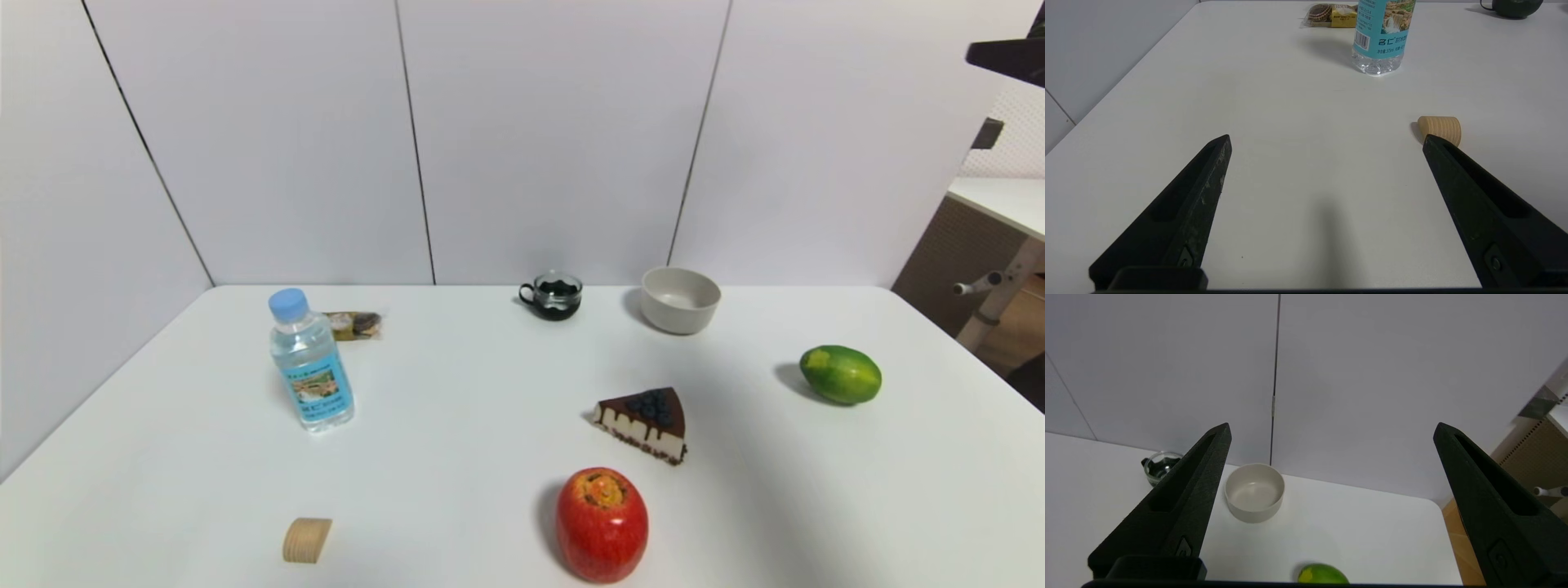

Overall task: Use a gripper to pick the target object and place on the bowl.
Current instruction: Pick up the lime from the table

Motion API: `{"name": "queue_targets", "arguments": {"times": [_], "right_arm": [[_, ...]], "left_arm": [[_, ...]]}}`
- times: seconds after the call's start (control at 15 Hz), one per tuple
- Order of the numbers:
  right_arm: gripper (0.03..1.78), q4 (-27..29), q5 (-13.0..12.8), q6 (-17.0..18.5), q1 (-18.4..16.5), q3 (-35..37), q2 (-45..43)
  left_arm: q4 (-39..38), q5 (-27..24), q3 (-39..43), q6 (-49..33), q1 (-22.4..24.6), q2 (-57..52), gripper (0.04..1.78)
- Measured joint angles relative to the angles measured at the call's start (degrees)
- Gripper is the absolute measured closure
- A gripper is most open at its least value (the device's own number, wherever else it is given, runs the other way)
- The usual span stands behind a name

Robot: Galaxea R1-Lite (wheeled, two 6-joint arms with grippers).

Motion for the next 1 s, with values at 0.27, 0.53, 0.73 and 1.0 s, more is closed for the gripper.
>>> {"name": "queue_targets", "arguments": {"times": [0.27, 0.53, 0.73, 1.0], "right_arm": [[0.1, 1.43, 3.12, -0.85, 0.18, -10.78, 12.13], [0.1, 3.67, 7.53, -3.95, -1.69, -21.05, 22.97], [0.1, 9.81, 21.2, -13.9, -7.35, -23.69, 26.84], [0.1, 25.64, 34.56, -35.78, -15.76, -24.53, 28.89]], "left_arm": [[0.02, 0.0, 0.0, 0.02, 0.0, 0.0, 0.13], [0.0, 0.0, 0.0, 0.02, 0.02, 0.0, 0.13], [0.0, 0.02, 0.0, 0.02, 0.0, 0.0, 0.13], [0.0, 0.0, 0.0, 0.02, 0.0, 0.0, 0.13]]}}
